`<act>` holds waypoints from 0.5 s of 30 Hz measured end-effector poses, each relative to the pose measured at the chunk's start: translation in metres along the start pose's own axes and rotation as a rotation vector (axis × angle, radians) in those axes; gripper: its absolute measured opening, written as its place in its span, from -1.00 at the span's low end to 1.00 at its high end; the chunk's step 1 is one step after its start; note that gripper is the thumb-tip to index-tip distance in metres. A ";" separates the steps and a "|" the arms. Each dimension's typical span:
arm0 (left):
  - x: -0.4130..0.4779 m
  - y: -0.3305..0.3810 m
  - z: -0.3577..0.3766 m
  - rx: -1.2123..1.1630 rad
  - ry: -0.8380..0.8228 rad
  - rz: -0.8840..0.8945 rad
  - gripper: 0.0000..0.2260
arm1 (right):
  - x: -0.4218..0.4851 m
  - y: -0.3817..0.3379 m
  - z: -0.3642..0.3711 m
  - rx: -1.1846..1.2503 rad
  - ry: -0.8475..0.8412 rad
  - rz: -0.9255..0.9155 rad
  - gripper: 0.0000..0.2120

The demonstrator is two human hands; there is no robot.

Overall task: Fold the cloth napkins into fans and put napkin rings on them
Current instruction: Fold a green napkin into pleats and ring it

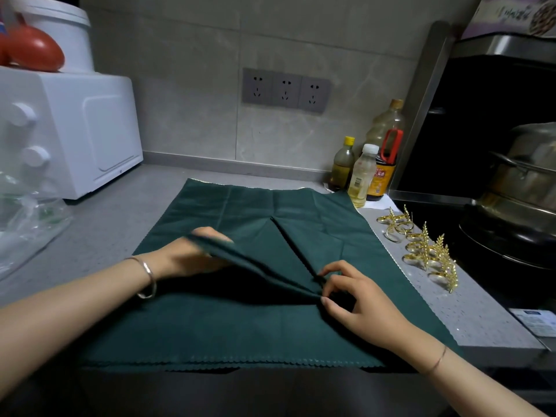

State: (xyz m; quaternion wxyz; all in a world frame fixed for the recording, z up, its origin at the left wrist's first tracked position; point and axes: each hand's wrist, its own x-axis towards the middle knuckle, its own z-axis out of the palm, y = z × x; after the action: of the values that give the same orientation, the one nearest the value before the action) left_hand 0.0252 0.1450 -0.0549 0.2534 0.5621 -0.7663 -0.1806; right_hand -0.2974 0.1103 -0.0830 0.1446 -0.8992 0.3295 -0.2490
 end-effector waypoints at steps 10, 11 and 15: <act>0.032 0.002 0.013 -0.023 -0.014 -0.335 -0.67 | 0.011 0.003 0.005 0.205 0.076 0.038 -0.80; 0.033 0.003 0.014 -0.017 -0.006 -0.338 -0.67 | 0.015 0.005 0.004 0.207 0.095 0.034 -0.82; 0.040 0.005 0.021 0.007 0.088 -0.365 -0.69 | 0.047 0.029 0.000 0.187 0.199 0.138 -0.83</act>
State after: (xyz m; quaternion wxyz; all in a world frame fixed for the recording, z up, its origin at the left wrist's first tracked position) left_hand -0.0003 0.1086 -0.0613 0.2475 0.7002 -0.6403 -0.1962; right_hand -0.2814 0.0573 -0.0789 0.2111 -0.8279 0.3788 -0.3557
